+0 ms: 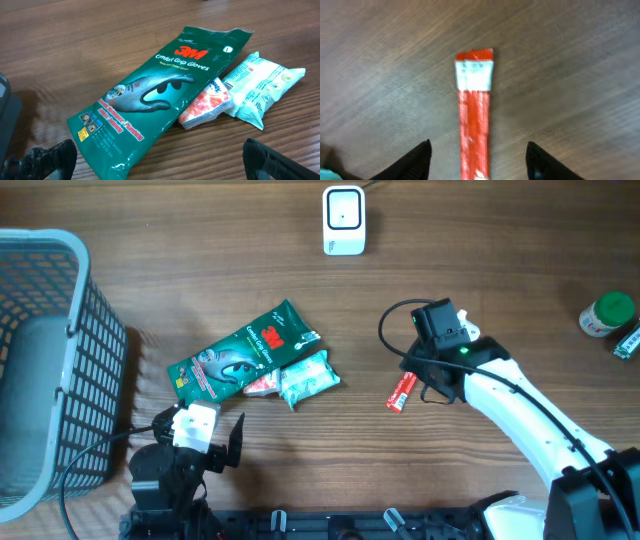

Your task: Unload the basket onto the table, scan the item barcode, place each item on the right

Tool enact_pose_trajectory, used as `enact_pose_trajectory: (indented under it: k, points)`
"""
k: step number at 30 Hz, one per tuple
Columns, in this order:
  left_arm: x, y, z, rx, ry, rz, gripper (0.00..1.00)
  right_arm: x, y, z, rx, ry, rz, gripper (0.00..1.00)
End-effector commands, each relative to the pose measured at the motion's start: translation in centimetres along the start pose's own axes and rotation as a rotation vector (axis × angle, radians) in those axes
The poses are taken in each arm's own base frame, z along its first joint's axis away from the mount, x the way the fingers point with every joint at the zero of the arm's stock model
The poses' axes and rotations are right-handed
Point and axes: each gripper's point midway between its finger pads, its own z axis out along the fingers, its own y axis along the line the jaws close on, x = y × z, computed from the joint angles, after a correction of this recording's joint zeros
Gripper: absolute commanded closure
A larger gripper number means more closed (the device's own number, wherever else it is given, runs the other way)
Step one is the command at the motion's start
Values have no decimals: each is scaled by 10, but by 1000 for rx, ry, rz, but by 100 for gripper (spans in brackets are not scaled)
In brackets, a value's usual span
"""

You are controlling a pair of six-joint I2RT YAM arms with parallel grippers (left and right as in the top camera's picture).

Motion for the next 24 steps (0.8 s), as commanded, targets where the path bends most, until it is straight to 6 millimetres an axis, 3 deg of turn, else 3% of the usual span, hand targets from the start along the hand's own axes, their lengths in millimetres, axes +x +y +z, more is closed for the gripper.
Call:
enact_pose_trajectory:
  k: [1,3,10,14,17,18,19,20,24]
  points:
    - [0,1,0,-7,-4,7,0,5,-12,15,25,-12,8,56]
    - [0,1,0,-7,-4,7,0,7,-14,18,26,-12,7,60]
    - [0,1,0,-6,-4,7,0,17,-15,41,43,31,-1,60]
    - [0,1,0,-7,-3,7,0,33,-22,63,87,104,-9,72]
    - [0,1,0,-7,-3,7,0,37,-23,73,95,119,-11,73]
    - [0,1,0,-7,-3,7,0,38,-23,77,98,124,-27,78]
    - [0,1,0,-7,-3,7,0,39,-22,78,92,131,-47,91]
    - [0,1,0,-7,-3,7,0,41,-21,79,87,138,-54,96]
    - [0,1,0,-7,-3,7,0,36,-9,73,36,149,-96,96]
